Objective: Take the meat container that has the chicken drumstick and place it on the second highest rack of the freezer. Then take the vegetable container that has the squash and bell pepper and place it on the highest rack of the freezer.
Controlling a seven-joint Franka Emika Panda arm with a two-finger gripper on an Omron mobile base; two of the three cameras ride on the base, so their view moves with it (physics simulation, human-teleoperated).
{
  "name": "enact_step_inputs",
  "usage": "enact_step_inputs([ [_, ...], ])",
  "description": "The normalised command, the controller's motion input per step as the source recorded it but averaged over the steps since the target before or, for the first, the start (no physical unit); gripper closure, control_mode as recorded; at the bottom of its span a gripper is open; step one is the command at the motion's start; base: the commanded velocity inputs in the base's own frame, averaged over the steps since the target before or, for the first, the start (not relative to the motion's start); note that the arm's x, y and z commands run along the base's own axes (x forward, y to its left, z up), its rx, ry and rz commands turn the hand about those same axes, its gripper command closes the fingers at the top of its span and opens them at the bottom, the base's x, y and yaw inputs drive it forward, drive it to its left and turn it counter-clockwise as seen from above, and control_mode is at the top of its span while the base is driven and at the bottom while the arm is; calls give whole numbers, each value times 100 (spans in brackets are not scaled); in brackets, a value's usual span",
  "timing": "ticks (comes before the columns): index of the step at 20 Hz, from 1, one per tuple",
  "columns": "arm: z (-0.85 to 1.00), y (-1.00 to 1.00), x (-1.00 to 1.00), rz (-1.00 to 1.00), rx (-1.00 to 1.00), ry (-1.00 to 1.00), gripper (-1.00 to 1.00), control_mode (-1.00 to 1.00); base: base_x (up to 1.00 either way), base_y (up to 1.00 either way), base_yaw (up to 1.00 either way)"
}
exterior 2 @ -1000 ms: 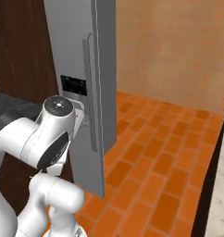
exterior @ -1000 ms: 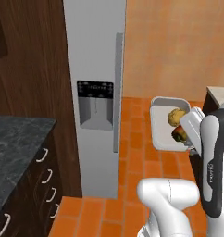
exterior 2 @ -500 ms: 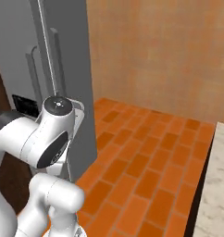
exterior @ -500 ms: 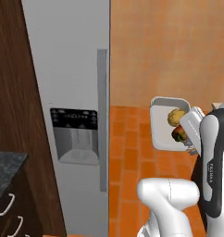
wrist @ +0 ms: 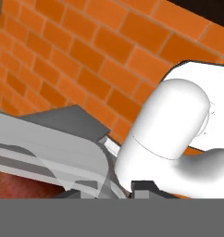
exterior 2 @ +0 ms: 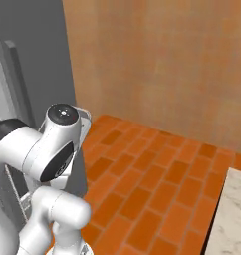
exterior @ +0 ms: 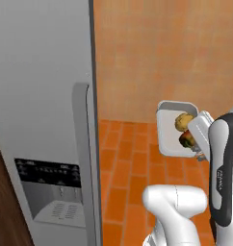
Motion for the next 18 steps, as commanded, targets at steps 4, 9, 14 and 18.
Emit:
enact_step_inputs([
  [4, 0, 0, 0, 0, 0, 0, 100, 100, 100, -46, 24],
  [9, 0, 0, 0, 0, 0, 0, 100, 100, 92, -50, 42],
  [14, 0, 0, 0, 0, 0, 0, 100, 100, 64, -22, 56],
  [18, 0, 0, 0, 0, 0, 0, 100, 100, 62, -1, 57],
])
